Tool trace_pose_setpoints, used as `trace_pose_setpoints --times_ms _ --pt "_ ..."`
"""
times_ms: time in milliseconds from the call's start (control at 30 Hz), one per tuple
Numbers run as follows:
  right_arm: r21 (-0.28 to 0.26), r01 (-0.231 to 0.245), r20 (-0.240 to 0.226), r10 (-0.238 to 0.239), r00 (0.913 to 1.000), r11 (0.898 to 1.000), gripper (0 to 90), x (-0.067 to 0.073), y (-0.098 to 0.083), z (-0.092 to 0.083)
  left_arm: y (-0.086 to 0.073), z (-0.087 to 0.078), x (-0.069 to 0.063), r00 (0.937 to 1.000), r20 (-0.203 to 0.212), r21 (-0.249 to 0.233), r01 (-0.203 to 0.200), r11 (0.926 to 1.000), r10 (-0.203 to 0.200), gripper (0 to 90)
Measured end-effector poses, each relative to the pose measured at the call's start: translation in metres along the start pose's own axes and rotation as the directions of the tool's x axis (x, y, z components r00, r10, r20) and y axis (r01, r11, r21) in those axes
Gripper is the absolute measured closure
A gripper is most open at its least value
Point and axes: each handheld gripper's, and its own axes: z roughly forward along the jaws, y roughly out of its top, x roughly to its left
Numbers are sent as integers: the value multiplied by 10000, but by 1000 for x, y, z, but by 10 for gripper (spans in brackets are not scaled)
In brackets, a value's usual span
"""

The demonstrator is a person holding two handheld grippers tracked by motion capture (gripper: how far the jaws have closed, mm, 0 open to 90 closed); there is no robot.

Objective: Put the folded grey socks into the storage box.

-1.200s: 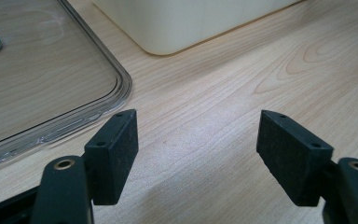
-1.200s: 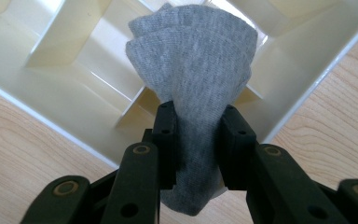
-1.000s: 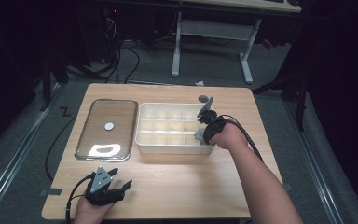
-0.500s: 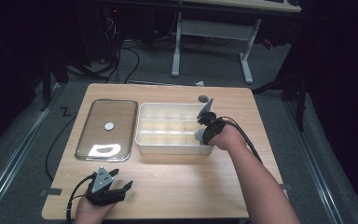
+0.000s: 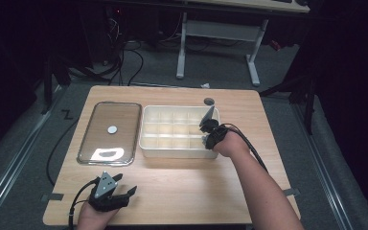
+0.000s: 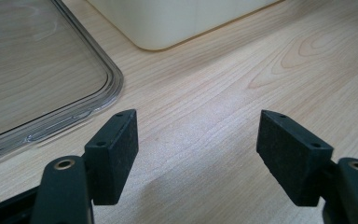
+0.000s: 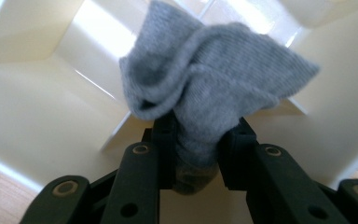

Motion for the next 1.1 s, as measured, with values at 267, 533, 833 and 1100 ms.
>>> trace_pose_setpoints --times_ms 267,533,833,1100 --pt "-55 -200 -40 199 9998 9998 715 2 -1 0 0 0 -1 10000 25 16 -33 10000 33 300" --pt "-284 -247 -153 243 9996 9993 634 1 -3 -6 0 1 -1 10000 17 -8 -12 10000 12 299" --pt "-1076 -368 -302 337 9990 9935 586 -4 -10 -36 0 2 -1 10000 66 71 -50 10000 50 299" --pt "-1990 21 346 49 9994 9800 900 1 -7 -63 0 2 -3 9999 66 85 -123 9999 122 300"
